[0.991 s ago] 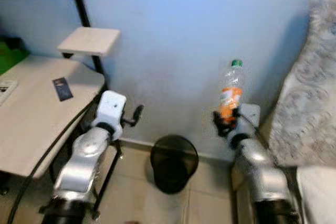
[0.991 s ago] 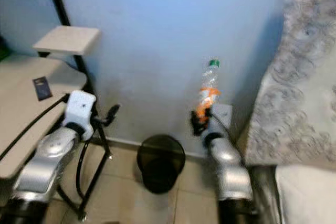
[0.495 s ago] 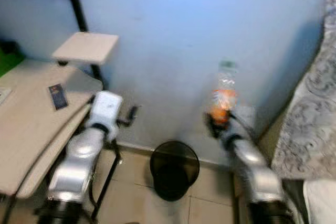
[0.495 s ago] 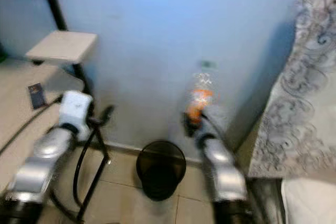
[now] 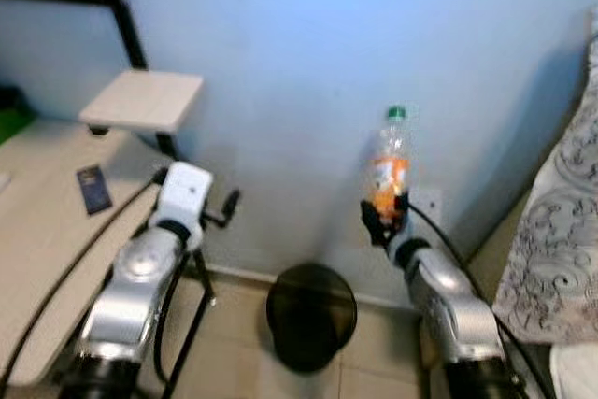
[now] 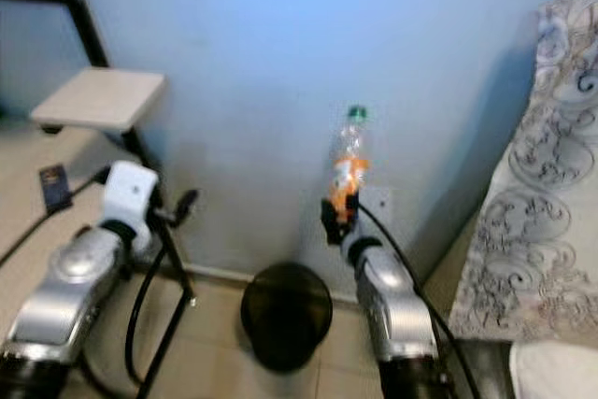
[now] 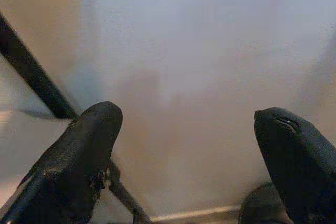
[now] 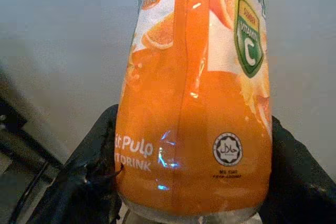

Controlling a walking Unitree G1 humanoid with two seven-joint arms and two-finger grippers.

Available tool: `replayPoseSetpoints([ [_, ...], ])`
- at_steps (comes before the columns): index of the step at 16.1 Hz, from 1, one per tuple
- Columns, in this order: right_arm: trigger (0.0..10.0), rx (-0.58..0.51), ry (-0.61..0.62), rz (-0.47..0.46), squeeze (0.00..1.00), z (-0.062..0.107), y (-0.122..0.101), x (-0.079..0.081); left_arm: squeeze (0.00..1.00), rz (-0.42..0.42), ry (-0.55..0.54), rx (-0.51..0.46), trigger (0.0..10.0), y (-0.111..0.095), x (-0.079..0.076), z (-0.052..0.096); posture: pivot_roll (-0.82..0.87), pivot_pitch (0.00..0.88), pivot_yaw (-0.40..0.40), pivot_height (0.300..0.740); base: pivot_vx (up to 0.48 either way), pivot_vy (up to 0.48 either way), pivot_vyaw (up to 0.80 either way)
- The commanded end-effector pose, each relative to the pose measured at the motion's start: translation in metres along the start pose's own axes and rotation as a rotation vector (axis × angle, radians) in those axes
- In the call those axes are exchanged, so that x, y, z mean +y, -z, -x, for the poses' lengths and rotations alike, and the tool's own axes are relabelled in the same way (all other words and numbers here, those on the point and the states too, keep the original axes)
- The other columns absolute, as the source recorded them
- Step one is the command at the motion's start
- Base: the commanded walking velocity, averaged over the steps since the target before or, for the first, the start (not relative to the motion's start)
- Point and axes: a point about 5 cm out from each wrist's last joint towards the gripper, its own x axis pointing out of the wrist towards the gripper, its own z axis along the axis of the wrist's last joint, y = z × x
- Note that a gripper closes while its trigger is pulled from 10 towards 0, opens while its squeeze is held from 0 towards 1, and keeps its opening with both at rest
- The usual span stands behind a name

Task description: Clean up the room

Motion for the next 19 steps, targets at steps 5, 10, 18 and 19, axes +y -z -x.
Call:
replayPoseSetpoints([
  [5, 10.0, 0.108, -0.121, 0.256, 0.0, 0.01, 0.013, -0.027, 0.0, -0.023, 0.076, 0.03, 10.0, 0.007, -0.005, 0.006, 0.04, 0.0, -0.007, 0.74, 0.295, 0.0, 0.0],
  [10, 10.0, 0.282, -0.439, 0.553, 0.0, 0.02, 0.036, -0.034, 0.0, -0.13, 0.387, 0.069, 10.0, 0.01, -0.013, 0.005, 0.03, 0.0, 0.009, 0.74, 0.113, 0.0, 0.0],
  [18, 10.0, 0.524, -0.274, 0.71, 0.0, -0.026, 0.062, -0.033, 0.0, -0.386, 0.821, 0.216, 10.0, 0.023, -0.021, 0.008, 0.02, 0.0, 0.007, 0.74, 0.0, 0.0, 0.0],
  [19, 10.0, 0.529, -0.275, 0.71, 0.0, -0.029, 0.061, -0.029, 0.0, -0.395, 0.824, 0.218, 10.0, 0.023, -0.019, 0.009, 0.03, 0.0, 0.006, 0.74, 0.0, 0.0, 0.0],
])
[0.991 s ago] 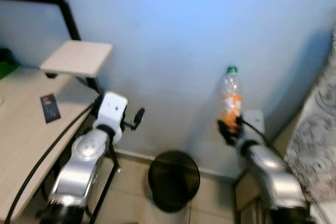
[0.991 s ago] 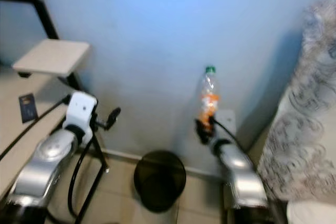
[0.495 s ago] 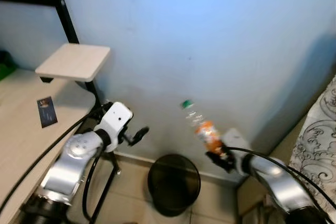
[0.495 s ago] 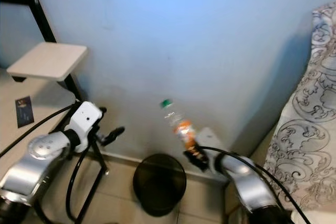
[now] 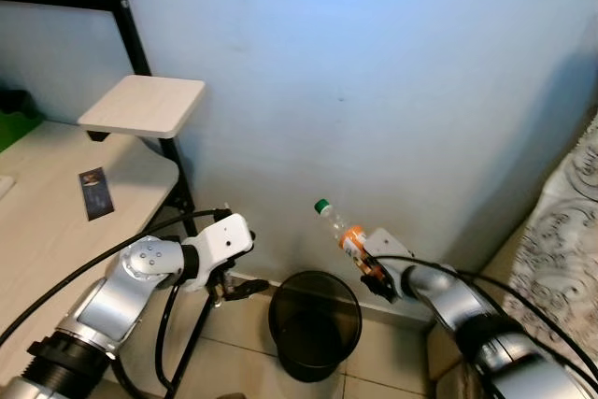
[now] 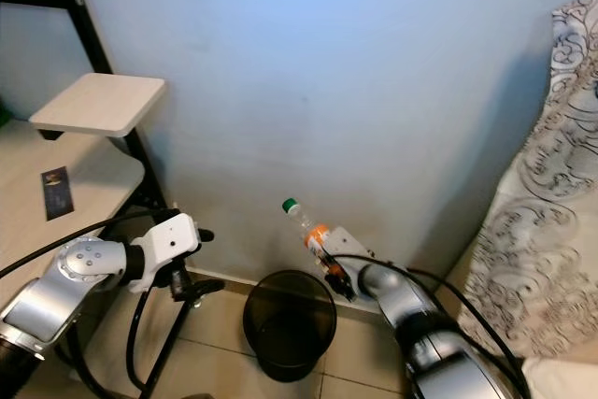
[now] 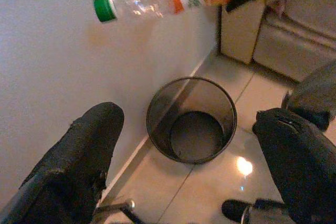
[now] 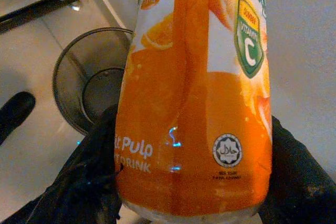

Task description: Clean up the room

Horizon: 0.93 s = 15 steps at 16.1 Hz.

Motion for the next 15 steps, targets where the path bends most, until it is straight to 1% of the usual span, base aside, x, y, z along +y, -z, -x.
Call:
replayPoseSetpoints([
  [1, 10.0, -0.005, 0.011, 0.005, 0.0, -0.001, -0.006, -0.002, 0.0, -0.028, 0.006, 0.005, 10.0, -0.003, 0.003, 0.001, 0.03, 0.0, 0.005, 0.74, 0.0, 0.0, 0.0],
  [2, 10.0, 0.017, 0.003, 0.027, 0.22, -0.003, -0.008, 0.001, 0.0, -0.029, 0.015, 0.007, 10.0, -0.002, 0.002, 0.002, 0.03, 0.0, 0.003, 0.74, 0.0, 0.0, 0.0],
  [3, 10.0, 0.023, 0.0, 0.035, 0.49, -0.003, -0.008, 0.001, 0.0, -0.029, 0.017, 0.008, 10.0, -0.002, 0.001, 0.002, 0.03, 0.0, 0.003, 0.74, 0.0, 0.0, 0.0],
  [4, 10.0, 0.032, -0.003, 0.037, 1.0, -0.004, -0.008, 0.002, 0.0, -0.03, 0.021, 0.008, 10.0, -0.002, 0.001, 0.002, 0.03, 0.0, 0.003, 0.74, 0.0, 0.0, 0.0],
  [14, 10.0, 0.051, -0.06, 0.027, 1.0, -0.009, -0.002, 0.018, 0.0, -0.025, 0.016, 0.003, 10.0, -0.003, 0.002, -0.002, 0.02, 0.0, 0.006, 0.74, 0.0, 0.0, 0.0],
  [15, 10.0, 0.044, -0.053, 0.019, 1.0, -0.009, -0.001, 0.017, 0.0, -0.008, -0.001, -0.009, 10.0, -0.003, 0.002, -0.003, 0.02, 0.0, 0.003, 0.74, 0.0, 0.0, 0.0],
])
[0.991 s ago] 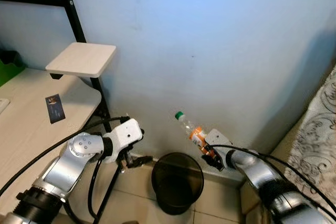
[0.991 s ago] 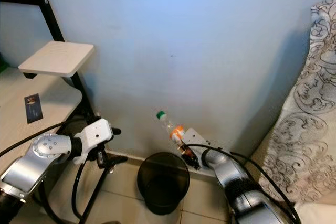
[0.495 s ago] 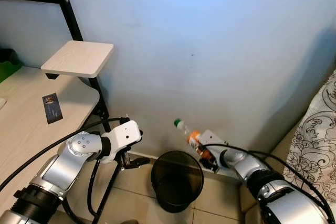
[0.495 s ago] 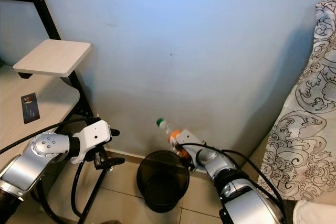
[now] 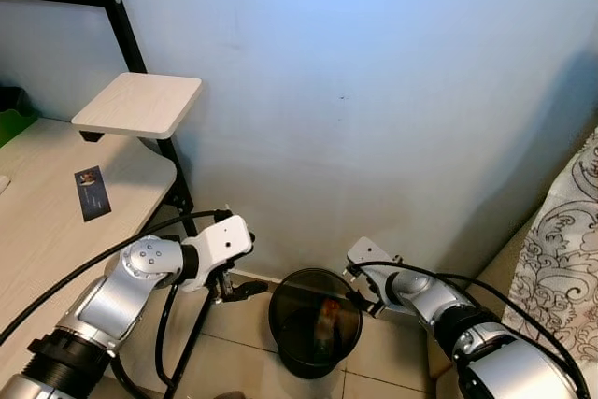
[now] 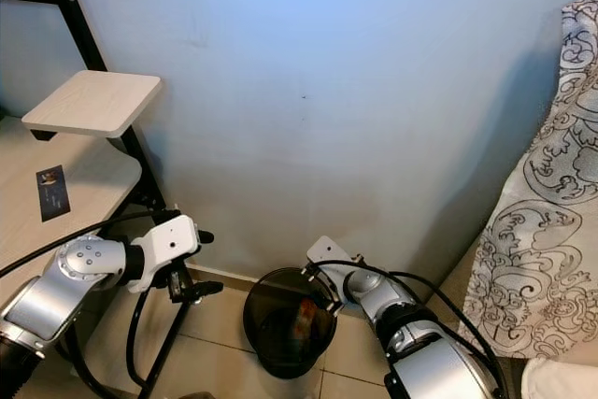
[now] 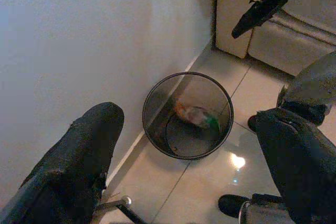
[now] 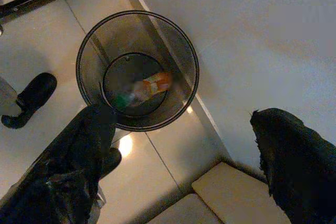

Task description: Clean up the room

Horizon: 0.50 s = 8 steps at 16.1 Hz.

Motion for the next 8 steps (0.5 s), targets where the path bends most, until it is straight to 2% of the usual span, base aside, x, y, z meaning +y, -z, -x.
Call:
replayPoseSetpoints([
  [1, 10.0, -0.045, 0.037, -0.045, 1.0, 0.002, -0.003, -0.006, 0.0, 0.018, -0.073, -0.04, 10.0, -0.006, 0.005, 0.0, 0.03, 0.0, -0.002, 0.74, 0.0, 0.0, 0.0],
  [3, 10.0, -0.145, 0.118, -0.137, 1.0, 0.007, -0.004, -0.016, 0.0, 0.105, -0.199, -0.135, 10.0, -0.015, 0.01, 0.0, 0.04, 0.0, -0.007, 0.74, 0.0, 0.0, 0.0],
  [4, 10.0, -0.251, 0.16, -0.248, 1.0, 0.014, -0.005, -0.025, 0.0, 0.137, -0.27, -0.219, 10.0, -0.022, 0.012, 0.001, 0.04, 0.0, -0.008, 0.74, 0.0, 0.0, 0.0],
  [5, 10.0, -0.346, 0.229, -0.341, 1.0, 0.024, -0.004, -0.034, 0.0, 0.166, -0.41, -0.243, 10.0, -0.022, 0.02, 0.004, 0.03, 0.0, -0.005, 0.74, 0.0, 0.0, 0.0],
  [6, 10.0, -0.356, 0.238, -0.352, 1.0, 0.025, -0.004, -0.034, 0.0, 0.172, -0.417, -0.242, 10.0, -0.021, 0.02, 0.004, 0.03, 0.0, -0.002, 0.74, 0.0, 0.0, 0.0],
  [8, 10.0, -0.469, 0.3, -0.417, 1.0, 0.039, -0.008, -0.037, 0.0, 0.269, -0.474, -0.25, 10.0, -0.017, 0.02, 0.008, 0.01, 0.0, 0.01, 0.74, 0.0, 0.0, 0.0],
])
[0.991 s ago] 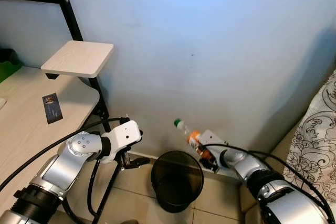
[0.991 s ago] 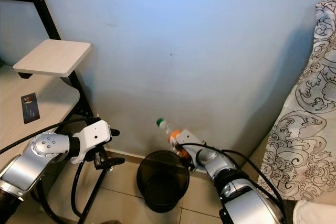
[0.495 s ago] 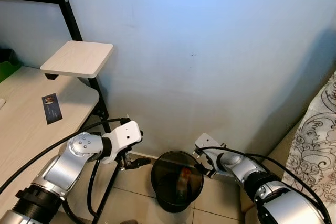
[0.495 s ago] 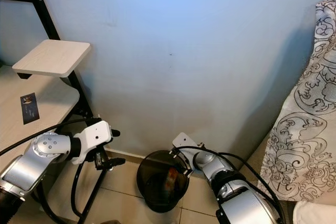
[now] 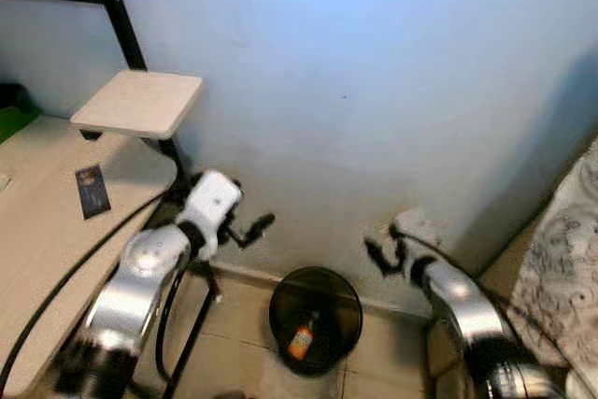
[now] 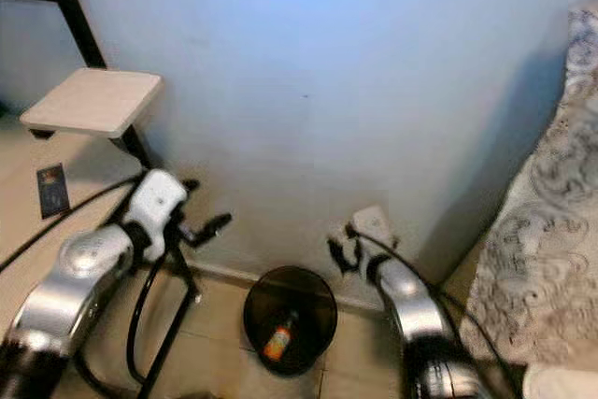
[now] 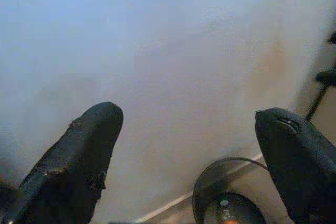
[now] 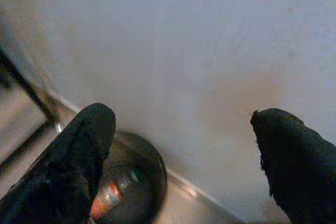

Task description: Clean up the room

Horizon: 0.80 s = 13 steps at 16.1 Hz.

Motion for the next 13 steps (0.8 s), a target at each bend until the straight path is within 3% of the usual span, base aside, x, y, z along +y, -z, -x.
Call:
replayPoseSetpoints([
  [1, 10.0, -0.193, 0.031, -0.095, 1.0, 0.015, -0.025, -0.001, 0.0, 0.092, -0.067, 0.041, 10.0, 0.009, -0.001, 0.01, 0.01, 0.0, 0.013, 0.74, 0.0, 0.0, 0.0],
  [4, 10.0, -0.287, 0.027, -0.163, 1.0, 0.034, -0.03, 0.006, 0.0, 0.189, -0.126, 0.078, 10.0, 0.021, -0.011, 0.017, 0.0, 0.0, 0.014, 0.74, 0.0, 0.0, 0.0],
  [5, 10.0, -0.3, -0.038, -0.197, 1.0, 0.044, -0.028, 0.016, 0.0, 0.235, -0.153, 0.076, 10.0, 0.024, -0.014, 0.019, 0.0, 0.0, 0.01, 0.74, 0.0, 0.0, -0.8],
  [7, 10.0, -0.297, -0.032, -0.143, 1.0, 0.056, -0.023, 0.018, 0.0, 0.255, -0.187, 0.087, 10.0, 0.025, -0.013, 0.022, 0.01, 0.0, 0.002, 0.74, 0.0, 0.0, -0.8],
  [13, 10.0, -0.335, 0.04, -0.275, 1.0, 0.058, -0.034, 0.01, 0.0, 0.272, -0.239, 0.123, 10.0, 0.028, -0.014, 0.035, 0.05, 0.0, -0.025, 0.74, 0.0, 0.0, -0.8],
])
